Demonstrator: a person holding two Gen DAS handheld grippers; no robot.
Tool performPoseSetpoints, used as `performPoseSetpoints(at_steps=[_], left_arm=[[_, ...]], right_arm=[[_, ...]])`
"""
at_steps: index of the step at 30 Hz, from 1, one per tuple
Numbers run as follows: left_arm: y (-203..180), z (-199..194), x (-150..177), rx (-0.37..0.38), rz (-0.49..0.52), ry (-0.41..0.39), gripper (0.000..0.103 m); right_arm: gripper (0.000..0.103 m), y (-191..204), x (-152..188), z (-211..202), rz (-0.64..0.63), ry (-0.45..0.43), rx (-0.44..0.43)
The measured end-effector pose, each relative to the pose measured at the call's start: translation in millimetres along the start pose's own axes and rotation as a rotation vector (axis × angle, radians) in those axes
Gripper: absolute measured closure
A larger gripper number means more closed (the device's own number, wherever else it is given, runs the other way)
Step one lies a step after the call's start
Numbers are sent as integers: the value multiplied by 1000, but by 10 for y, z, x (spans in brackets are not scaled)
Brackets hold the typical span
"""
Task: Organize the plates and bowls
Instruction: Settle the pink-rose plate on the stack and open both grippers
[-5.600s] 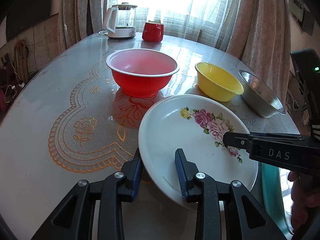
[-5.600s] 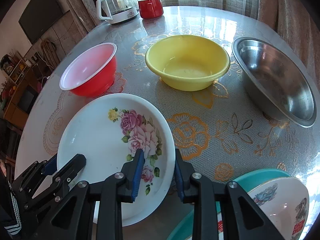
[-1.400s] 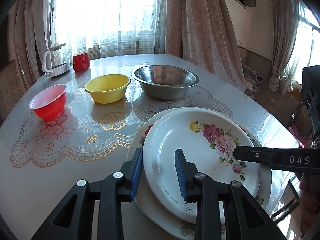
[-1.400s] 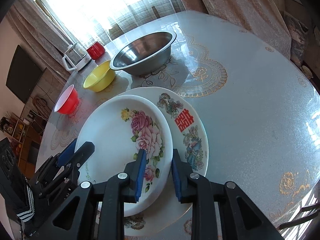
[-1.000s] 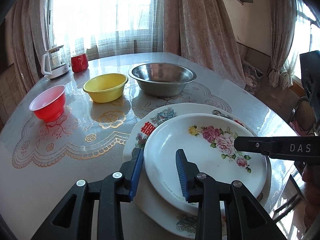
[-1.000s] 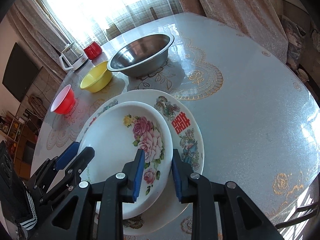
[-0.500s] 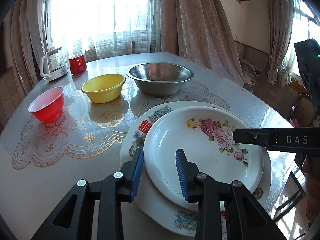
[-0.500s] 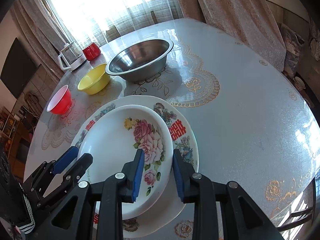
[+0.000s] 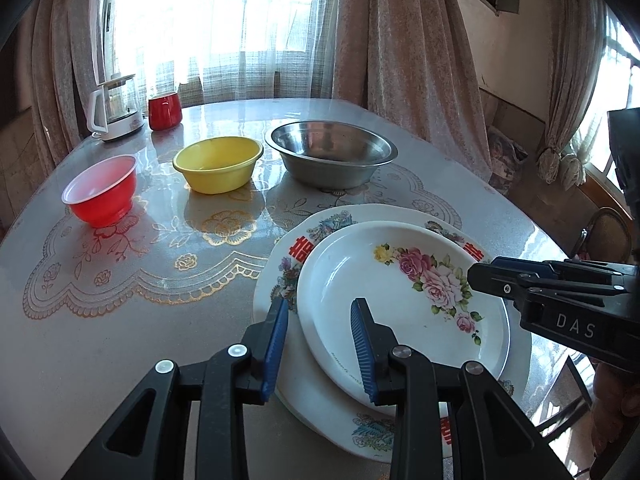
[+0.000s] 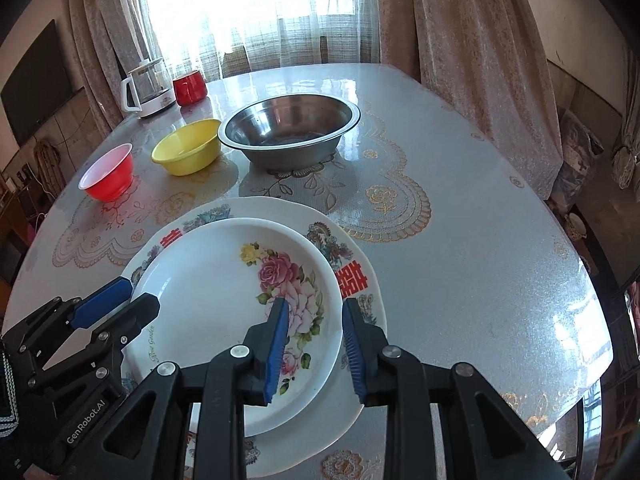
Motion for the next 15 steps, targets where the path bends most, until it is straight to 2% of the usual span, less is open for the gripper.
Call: performPoseSetpoints(at_steps=[2,5,10,15], left_arm=[[21,-15,-6,-2,1,-1,70],[59,-22,-18,-51,22,-9,70],[101,39,-2,-78,22,17,69],[108,61,0,-75,7,27,69]], right_arm=[[75,-15,11,16,19,19,-21],[75,-34,15,3,44,22,-37],[75,-50,16,3,62,17,-48],[74,-103,33,17,80,18,-57]])
Point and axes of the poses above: each gripper's, at about its wrist camera, not at the fingertips, and z roughly the way its jaws point, y to its left, x to its underside, the point moved 3 cm from there along z, roughly the way its jaws point, and after that the axes turned 7 degrees about z, right-handed, at the moved point
